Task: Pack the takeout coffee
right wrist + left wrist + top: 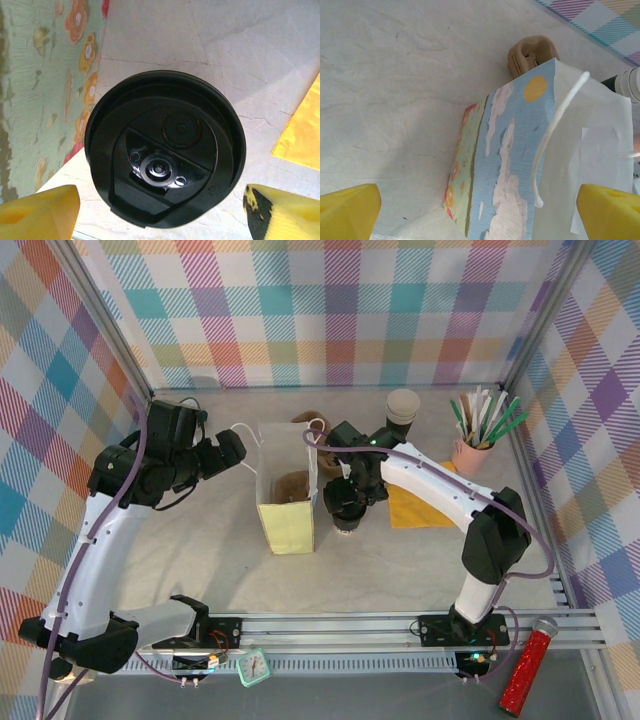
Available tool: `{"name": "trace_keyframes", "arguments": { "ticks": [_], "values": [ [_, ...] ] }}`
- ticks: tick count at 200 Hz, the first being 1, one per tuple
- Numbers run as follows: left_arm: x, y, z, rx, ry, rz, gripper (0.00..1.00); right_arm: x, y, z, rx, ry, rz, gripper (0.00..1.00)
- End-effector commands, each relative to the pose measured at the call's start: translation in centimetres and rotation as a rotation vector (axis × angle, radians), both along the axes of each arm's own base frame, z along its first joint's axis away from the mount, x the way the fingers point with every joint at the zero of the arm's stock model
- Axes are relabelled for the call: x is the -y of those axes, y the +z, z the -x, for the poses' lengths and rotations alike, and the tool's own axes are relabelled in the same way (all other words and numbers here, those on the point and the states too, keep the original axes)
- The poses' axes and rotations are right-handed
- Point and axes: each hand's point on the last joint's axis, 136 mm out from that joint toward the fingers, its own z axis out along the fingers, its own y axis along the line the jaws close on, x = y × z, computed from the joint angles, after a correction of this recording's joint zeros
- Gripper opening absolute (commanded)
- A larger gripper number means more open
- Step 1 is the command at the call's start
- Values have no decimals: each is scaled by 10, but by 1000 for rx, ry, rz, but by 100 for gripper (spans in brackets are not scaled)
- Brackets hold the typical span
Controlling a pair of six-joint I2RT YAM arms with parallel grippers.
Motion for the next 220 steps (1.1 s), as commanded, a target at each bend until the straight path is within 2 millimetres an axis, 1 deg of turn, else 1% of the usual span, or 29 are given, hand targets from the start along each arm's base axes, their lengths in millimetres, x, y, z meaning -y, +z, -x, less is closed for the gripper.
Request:
{"name": "trace_keyframes", "arguments": {
  "ticks": [1,87,144,157,220],
  "values": [
    [-1,3,1,12,6,25,100,0,5,-5,4,-6,10,85],
    [1,0,-2,1,1,29,100,-4,-2,-8,-14,5,38,84],
    [1,-1,-3,-4,0,31,100,-4,-8,-5,-20,16,75,80],
    [1,-1,-3,-5,-1,33,100,-4,-9,-5,-22,19,79,78],
    [2,-2,-2,-8,-4,34,100,-6,-14,-5,-7,32,137,78]
  ]
}}
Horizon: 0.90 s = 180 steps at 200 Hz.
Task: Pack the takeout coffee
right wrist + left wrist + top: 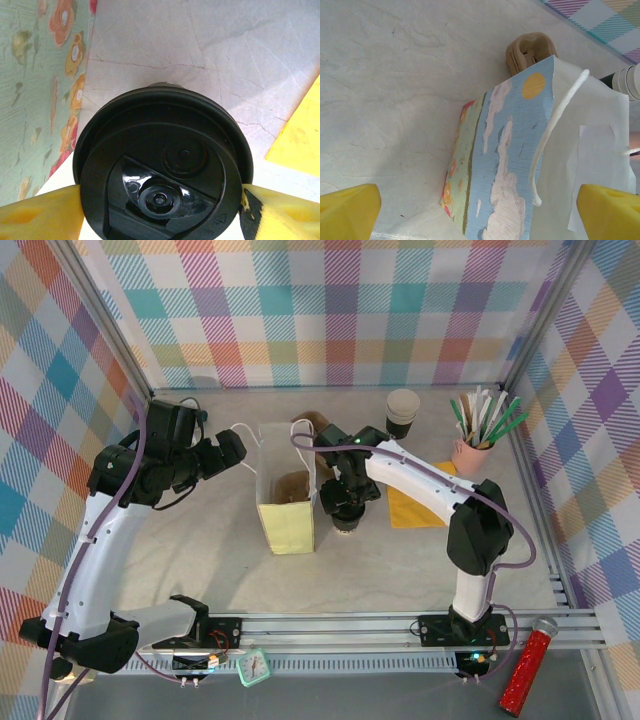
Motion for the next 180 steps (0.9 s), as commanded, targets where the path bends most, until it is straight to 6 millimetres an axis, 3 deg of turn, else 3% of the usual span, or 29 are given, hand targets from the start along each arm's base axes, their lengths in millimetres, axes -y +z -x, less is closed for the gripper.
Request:
{"name": "trace_keyframes", "arguments": {
  "ticks": [1,144,180],
  "values": [
    [0,-1,-2,1,3,17,100,2,-2,1,-4,5,44,78],
    [1,-2,-1,-1,1,26,100,-2,-17,5,-36,15,53,80],
    [1,-1,-1,2,-1,32,100,-1,-12,5,-23,10,47,76]
  ]
}}
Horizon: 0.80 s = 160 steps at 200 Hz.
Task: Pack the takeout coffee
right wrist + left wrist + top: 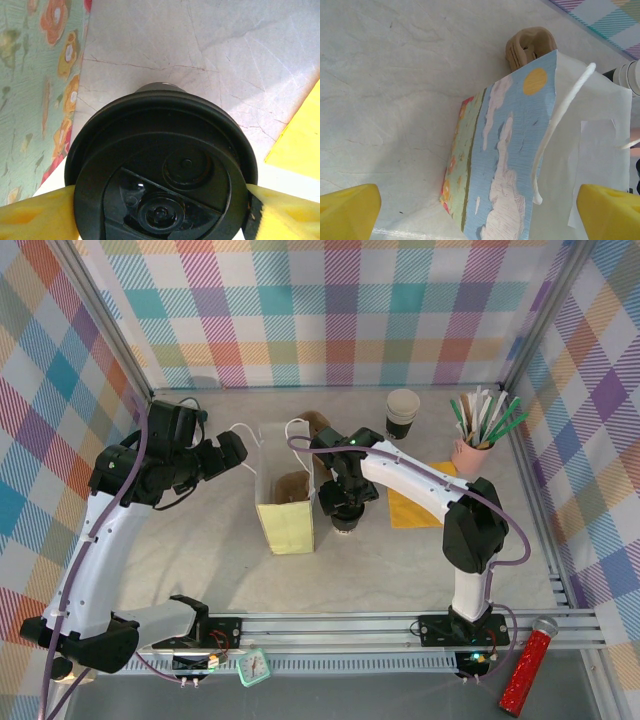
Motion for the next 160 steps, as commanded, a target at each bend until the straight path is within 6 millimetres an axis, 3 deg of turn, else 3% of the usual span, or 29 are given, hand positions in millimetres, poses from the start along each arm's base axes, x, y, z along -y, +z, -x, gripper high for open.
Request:
{"name": "trace_keyframes", "arguments": {
  "ticks": [1,68,103,135,160],
  "values": [
    [0,3,-1,15,7,21,100,1,-4,5,-19,3,24,76],
    [-5,9,-2,36,23,9,100,20,37,-2,86,-34,2,74],
    [-17,35,-1,102,63,-1,100,35,53,-3,104,-65,-23,74],
    [-50,59,11,179,173,-67,100,49,63,-4,120,-91,-35,74],
    [-80,43,21,100,295,-116,100,56,73,-4,137,-101,-49,74]
  ]
}}
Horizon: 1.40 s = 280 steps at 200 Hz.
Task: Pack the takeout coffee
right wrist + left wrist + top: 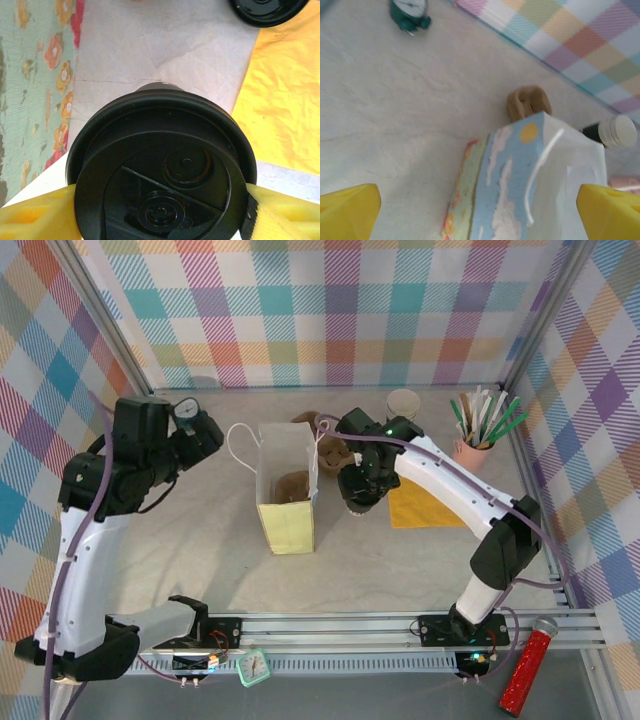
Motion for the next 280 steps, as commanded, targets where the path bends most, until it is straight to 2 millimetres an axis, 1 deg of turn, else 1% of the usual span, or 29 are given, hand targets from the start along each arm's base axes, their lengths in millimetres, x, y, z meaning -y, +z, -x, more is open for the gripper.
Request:
{"name": "trace_keyframes", "arguments": {
  "ticks": [1,8,24,28,42,60,71,74,86,95,103,120,132,138,154,166,181,205,230,247,264,280],
  "values": [
    [-37,-11,17,-70,145,-56,100,14,9,7,3,-12,10,74],
    [-42,-23,16,-111,167,-53,100,16,12,7,6,-14,6,74],
    [-49,-59,14,-197,205,-24,100,18,16,8,13,-11,-2,74],
    [-50,-71,14,-221,210,-17,100,19,17,8,15,-11,-1,74],
    [-56,-103,14,-273,247,22,100,21,22,8,21,-14,-9,74],
    [-59,-137,15,-317,278,63,100,24,29,9,31,-17,-22,74],
    [-53,-153,11,-328,258,94,100,24,35,10,37,-15,-32,74],
    [-51,-161,11,-340,250,101,100,25,35,10,37,-12,-33,74],
    [-40,-180,5,-341,214,155,100,25,39,11,38,-9,-41,74],
    [-27,-192,-1,-338,171,215,97,25,40,12,37,-6,-46,74],
    [-14,-202,-5,-340,143,267,97,25,41,12,34,-6,-48,74],
    [10,-223,-10,-356,80,322,92,26,43,12,34,-6,-56,74],
    [29,-234,-14,-363,28,348,90,27,43,12,34,-7,-57,74],
    [35,-241,-14,-374,19,354,88,28,43,11,35,-7,-57,74],
    [43,-257,-13,-406,10,352,76,29,46,11,40,-8,-56,74],
    [48,-271,-9,-438,9,353,71,30,49,11,49,-10,-60,75],
    [59,-286,-3,-470,-15,371,65,32,51,10,55,-14,-61,75],
    [76,-305,11,-536,-49,369,64,32,53,9,64,-17,-67,75],
    [100,-313,16,-549,-109,391,64,31,52,8,59,-19,-70,75],
    [112,-318,17,-554,-129,398,64,31,51,9,57,-17,-70,75],
    [119,-324,16,-560,-128,409,64,32,52,10,59,-17,-71,75],
    [127,-325,13,-556,-144,409,64,33,53,10,63,-18,-70,75]
  ]
}}
